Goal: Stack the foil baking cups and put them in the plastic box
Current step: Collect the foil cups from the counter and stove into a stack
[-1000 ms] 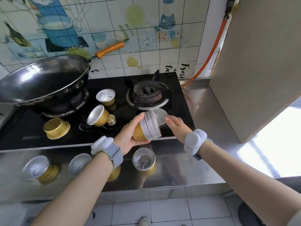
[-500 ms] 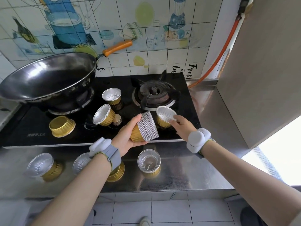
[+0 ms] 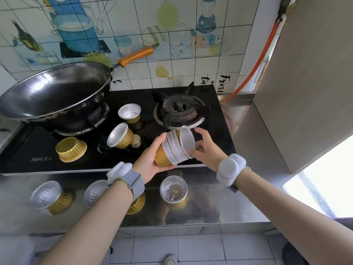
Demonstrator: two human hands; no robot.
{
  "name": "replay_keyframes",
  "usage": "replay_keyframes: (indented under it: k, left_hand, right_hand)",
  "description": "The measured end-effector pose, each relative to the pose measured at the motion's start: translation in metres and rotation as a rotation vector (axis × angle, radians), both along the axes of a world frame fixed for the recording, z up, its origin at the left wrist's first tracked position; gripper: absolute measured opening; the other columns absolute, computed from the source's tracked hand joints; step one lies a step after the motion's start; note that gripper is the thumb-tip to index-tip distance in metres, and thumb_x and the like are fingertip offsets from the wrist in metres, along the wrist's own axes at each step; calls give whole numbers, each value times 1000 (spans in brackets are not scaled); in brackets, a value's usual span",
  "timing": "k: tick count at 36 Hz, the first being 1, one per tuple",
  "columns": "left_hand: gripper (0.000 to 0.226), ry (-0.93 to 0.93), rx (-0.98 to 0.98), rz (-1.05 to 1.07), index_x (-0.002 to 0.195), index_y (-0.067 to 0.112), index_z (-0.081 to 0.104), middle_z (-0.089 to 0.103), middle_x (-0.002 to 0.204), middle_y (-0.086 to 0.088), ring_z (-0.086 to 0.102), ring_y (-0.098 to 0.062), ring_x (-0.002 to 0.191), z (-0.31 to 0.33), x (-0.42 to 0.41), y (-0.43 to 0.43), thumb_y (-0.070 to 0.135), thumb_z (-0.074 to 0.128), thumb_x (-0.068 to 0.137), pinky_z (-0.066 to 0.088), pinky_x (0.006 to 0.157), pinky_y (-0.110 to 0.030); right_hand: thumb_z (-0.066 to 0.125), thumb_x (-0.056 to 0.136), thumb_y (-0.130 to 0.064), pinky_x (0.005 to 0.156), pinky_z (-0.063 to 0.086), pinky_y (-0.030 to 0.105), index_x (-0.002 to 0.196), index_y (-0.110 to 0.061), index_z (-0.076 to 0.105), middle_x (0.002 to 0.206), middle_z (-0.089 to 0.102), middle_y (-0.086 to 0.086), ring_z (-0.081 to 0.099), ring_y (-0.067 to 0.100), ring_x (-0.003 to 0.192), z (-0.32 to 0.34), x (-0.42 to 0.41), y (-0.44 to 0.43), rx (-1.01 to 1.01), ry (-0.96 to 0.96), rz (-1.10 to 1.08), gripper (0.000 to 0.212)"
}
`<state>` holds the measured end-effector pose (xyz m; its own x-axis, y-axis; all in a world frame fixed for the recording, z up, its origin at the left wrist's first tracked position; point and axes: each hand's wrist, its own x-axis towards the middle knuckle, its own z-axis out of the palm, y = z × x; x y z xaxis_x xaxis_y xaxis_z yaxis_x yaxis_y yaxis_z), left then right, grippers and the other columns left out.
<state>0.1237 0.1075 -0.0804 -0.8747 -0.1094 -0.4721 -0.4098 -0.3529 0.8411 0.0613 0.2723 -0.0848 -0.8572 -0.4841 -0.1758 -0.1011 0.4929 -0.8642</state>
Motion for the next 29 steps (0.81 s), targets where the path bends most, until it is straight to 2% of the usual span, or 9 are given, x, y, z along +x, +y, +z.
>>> replay_keyframes:
  k: [2, 5, 8, 10, 14, 20, 25, 27, 29]
  left_hand:
    - [35, -3, 1, -4, 112, 26, 58, 63, 113, -8, 60, -25, 107, 0, 0, 1, 49, 50, 87, 52, 89, -44]
    - [28, 11, -15, -41, 106, 30, 59, 63, 113, -7, 60, -25, 107, 1, 2, 3, 49, 48, 89, 51, 90, -43]
    - [28, 17, -4, -57, 106, 31, 59, 63, 113, -7, 60, -25, 108, 2, 2, 7, 49, 48, 89, 50, 93, -44]
    - [28, 25, -8, -65, 105, 31, 60, 63, 114, -7, 60, -26, 110, 2, 2, 10, 50, 48, 88, 49, 95, -46]
    - [33, 35, -22, -80, 110, 32, 59, 62, 119, -8, 59, -26, 112, 4, 2, 13, 52, 49, 86, 50, 94, -45]
    - [69, 60, -23, -92, 133, 29, 48, 55, 130, -8, 56, -26, 117, 5, 3, 21, 59, 57, 72, 51, 95, -45]
    - [49, 71, -6, -85, 127, 29, 53, 58, 126, -8, 57, -26, 116, 7, 5, 22, 54, 49, 84, 48, 98, -48]
    - [44, 69, 1, -82, 125, 30, 53, 58, 125, -9, 57, -26, 115, 9, 7, 23, 52, 46, 87, 48, 98, -47]
    - [47, 66, 8, -63, 128, 27, 51, 57, 126, -10, 56, -26, 115, 9, 9, 24, 51, 46, 89, 49, 97, -46]
  right_hand:
    - [52, 91, -23, 86, 48, 30, 142, -24, 22, 105, 58, 5, 56, 17, 89, 1, 1, 0, 35, -5, 41, 60]
    - [38, 96, -34, 104, 41, 37, 140, -25, 33, 131, 49, 5, 51, 19, 115, 4, 3, -2, -13, -84, 62, 45]
    - [32, 95, -45, 107, 35, 30, 142, -27, 31, 146, 32, -1, 37, 18, 133, 6, 6, -4, -135, -227, 39, 50]
    - [32, 93, -51, 117, 24, 37, 145, -29, 24, 153, 24, -5, 24, 16, 142, 4, 8, -4, -172, -262, 67, 57]
    - [35, 89, -56, 119, 21, 43, 145, -33, 20, 156, 20, -7, 19, 15, 144, 2, 9, -4, -201, -289, 84, 62]
    - [35, 93, -47, 115, 28, 39, 146, -29, 19, 155, 19, -3, 16, 17, 144, 4, 15, -7, -283, -328, 42, 58]
    - [30, 96, -43, 102, 34, 24, 147, -29, 12, 157, 10, -6, 11, 14, 145, 10, 16, -4, -207, -288, 107, 57]
    - [26, 98, -41, 110, 29, 26, 147, -30, 11, 158, 10, -6, 8, 17, 146, 11, 16, -2, -168, -260, 143, 52]
    - [22, 98, -41, 120, 17, 36, 146, -33, 11, 158, 11, -4, 8, 18, 147, 12, 17, 0, -156, -243, 160, 50]
